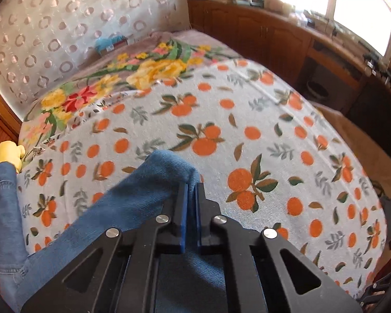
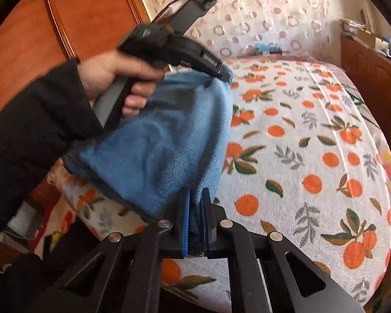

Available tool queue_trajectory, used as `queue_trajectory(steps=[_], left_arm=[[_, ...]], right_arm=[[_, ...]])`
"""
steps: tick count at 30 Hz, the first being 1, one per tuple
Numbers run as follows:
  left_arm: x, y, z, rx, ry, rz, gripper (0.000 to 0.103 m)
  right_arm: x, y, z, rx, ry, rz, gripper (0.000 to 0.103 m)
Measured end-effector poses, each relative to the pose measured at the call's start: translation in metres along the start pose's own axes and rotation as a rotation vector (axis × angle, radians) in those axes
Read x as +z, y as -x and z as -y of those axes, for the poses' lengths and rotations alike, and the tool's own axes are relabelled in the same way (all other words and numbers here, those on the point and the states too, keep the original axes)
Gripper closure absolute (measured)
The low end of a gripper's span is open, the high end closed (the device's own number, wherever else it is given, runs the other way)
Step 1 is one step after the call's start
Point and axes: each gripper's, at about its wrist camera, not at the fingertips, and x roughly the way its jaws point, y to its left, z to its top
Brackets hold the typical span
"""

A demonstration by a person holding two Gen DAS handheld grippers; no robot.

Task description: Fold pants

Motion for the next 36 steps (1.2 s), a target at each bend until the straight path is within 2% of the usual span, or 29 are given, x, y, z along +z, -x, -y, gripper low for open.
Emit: queue_trajectory(steps=[5,10,13,18,25,29,33,36], left_arm=[[-0.007,0.048,-0.027,-0.03,0.054,0.103,0.098],[-0.023,0.093,-0.071,-0.024,0.113,0.176,0.098],[-0.036,0.116,-0.101,-0.025,0.164,0.21,0.098],[-0.069,0.146,-0.145,0.026,0.217,0.242,0.098],[-0.115,0.149,-0.191,0.054,0.295,0.244,0.098],[-0.133,0.138,-0.205,0.08,0.304,0.22,0.098],[-0.153,0.127,-0.217,0.076,0.321,0.2,0.098],[-0.162,0.121,-0.221,0.059,0.337,0.204,0.098]], right_arm=[[0.02,0.021,-0.018,0.052,0.037,0.057,0.097],[0.047,0.033,-0.066,0.113,0.131,0.109,0.098],[0.059,0.029,-0.1,0.168,0.192,0.118,0.098],[0.073,0.008,-0.148,0.261,0.266,0.104,0.098],[0.073,-0.04,-0.21,0.361,0.342,0.022,0.099],[0.071,-0.079,-0.229,0.402,0.327,-0.057,0.099],[0.073,-0.105,-0.24,0.386,0.337,-0.106,0.098],[0.078,-0.101,-0.242,0.388,0.346,-0.1,0.093]])
